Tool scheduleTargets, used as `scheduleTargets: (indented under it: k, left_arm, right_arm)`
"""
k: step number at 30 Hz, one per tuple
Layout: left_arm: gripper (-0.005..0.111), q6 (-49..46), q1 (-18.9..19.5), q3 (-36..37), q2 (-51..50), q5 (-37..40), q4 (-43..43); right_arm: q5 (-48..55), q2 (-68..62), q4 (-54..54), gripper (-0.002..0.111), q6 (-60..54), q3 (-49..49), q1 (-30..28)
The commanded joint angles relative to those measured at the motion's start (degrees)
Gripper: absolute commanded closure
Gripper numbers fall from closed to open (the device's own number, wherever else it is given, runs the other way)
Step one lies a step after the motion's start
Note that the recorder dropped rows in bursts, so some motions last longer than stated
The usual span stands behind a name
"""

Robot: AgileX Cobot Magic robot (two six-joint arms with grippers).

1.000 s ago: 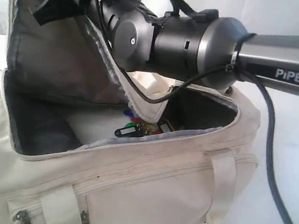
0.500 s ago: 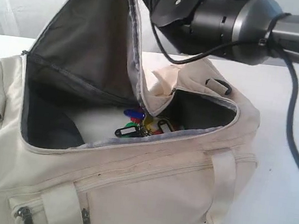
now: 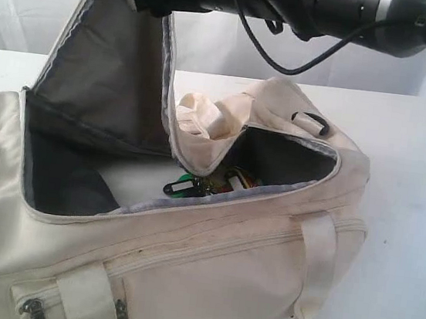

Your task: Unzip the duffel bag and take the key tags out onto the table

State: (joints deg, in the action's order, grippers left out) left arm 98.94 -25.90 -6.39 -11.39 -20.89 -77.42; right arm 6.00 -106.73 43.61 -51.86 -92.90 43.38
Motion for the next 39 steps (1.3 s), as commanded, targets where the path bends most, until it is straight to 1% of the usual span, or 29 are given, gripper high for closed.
scheduleTargets:
  k: [1,3,4,5,6,7,9,10,11,12,13,14,15,16,17,19,20,26,28,30,33,36,37,39]
  left_arm:
    - [0.107,-15.87,0.10,0.23,-4.30,-2.74,18.41]
    - [0.107,-19.82,0.10,0.23,-8.57,-5.56,18.81]
    - [0.107,-20.94,0.10,0.23,-11.00,-6.25,18.81]
    - [0.107,-21.49,0.10,0.23,-13.20,-7.02,18.81]
    - [0.107,-21.76,0.10,0.23,-15.01,-7.83,18.69]
    - [0.107,-22.50,0.10,0.23,-16.41,-8.25,18.69]
    - [0.107,-24.50,0.10,0.23,-17.59,-8.15,18.69]
    - [0.107,-26.03,0.10,0.23,-18.18,-8.05,18.69]
    - [0.107,-27.11,0.10,0.23,-18.28,-8.05,18.69]
    - [0.107,-27.61,0.10,0.23,-18.28,-8.05,18.69]
    - [0.107,-28.54,0.10,0.23,-18.28,-7.92,18.69]
    - [0.107,-28.54,0.10,0.23,-18.28,-7.92,18.69]
    - [0.107,-28.54,0.10,0.23,-18.28,-7.92,18.69]
    - [0.107,-28.54,0.10,0.23,-18.28,-7.92,18.69]
    - [0.107,-28.55,0.10,0.23,-18.28,-7.92,18.42]
    - [0.107,-28.55,0.10,0.23,-18.28,-7.92,17.88]
    - [0.107,-28.55,0.10,0.23,-18.28,-7.92,17.31]
    - [0.107,-28.55,0.10,0.23,-18.28,-7.58,16.85]
    - [0.107,-28.55,0.10,0.23,-18.28,-7.46,16.85]
    - [0.107,-28.55,0.10,0.23,-18.28,-7.46,16.85]
    - [0.107,-28.55,0.10,0.23,-18.28,-7.46,16.85]
    - [0.107,-28.55,0.10,0.23,-18.28,-7.46,16.85]
    - [0.107,-28.55,0.10,0.23,-18.28,-7.46,16.85]
    - [0.107,-28.55,0.10,0.23,-18.28,-7.46,16.85]
  right_arm:
    - [0.59,0.34,-0.53,0.038,-1.14,-0.35,-0.43]
    - [-1.44,0.23,-2.99,0.031,-3.59,-0.35,-0.58]
    - [-6.00,-0.20,-3.11,0.029,-3.34,-0.35,-1.05]
    - [-11.19,-0.20,-0.18,0.029,-0.41,-0.35,-1.62]
    - [-13.96,0.30,3.67,0.030,3.04,-0.35,-1.73]
    - [-13.01,1.23,4.42,0.031,5.09,-0.35,-1.73]
    - [-5.16,3.19,3.72,0.036,2.49,-0.35,-1.73]
    - [6.02,4.79,3.74,0.044,-1.03,-0.35,-1.73]
    - [11.81,5.39,2.93,0.048,-1.93,-0.35,-1.73]
    - [20.13,6.27,1.46,0.054,-2.17,-0.35,-1.73]
    - [29.57,6.72,-1.53,0.064,-1.79,-0.35,-1.73]
    - [33.15,6.72,-3.61,0.073,-0.98,-0.35,-1.73]
    - [38.63,6.44,-6.98,0.084,2.90,-0.35,-1.73]
    - [42.18,5.99,-9.75,0.090,5.16,-0.35,-1.73]
    - [47.00,5.51,-12.37,0.099,6.73,-0.35,-1.73]
    - [51.23,4.83,-12.57,0.106,6.73,-0.08,-1.73]
    - [53.14,4.09,-12.57,0.107,6.73,0.43,-1.73]
    - [60.60,-0.35,-12.71,0.107,6.73,0.43,-0.48]
    - [60.75,-2.35,-15.42,0.107,6.73,0.43,0.10]
    - [59.51,-4.31,-20.62,0.107,6.73,0.43,0.22]
    - [52.08,-6.25,-33.60,0.107,8.84,0.43,0.10]
    - [38.07,-6.75,-48.22,0.107,19.47,0.43,-0.02]
    - [33.36,-6.75,-51.55,0.107,21.35,0.43,-0.02]
    - [20.21,-6.75,-58.59,0.107,24.10,0.43,-0.02]
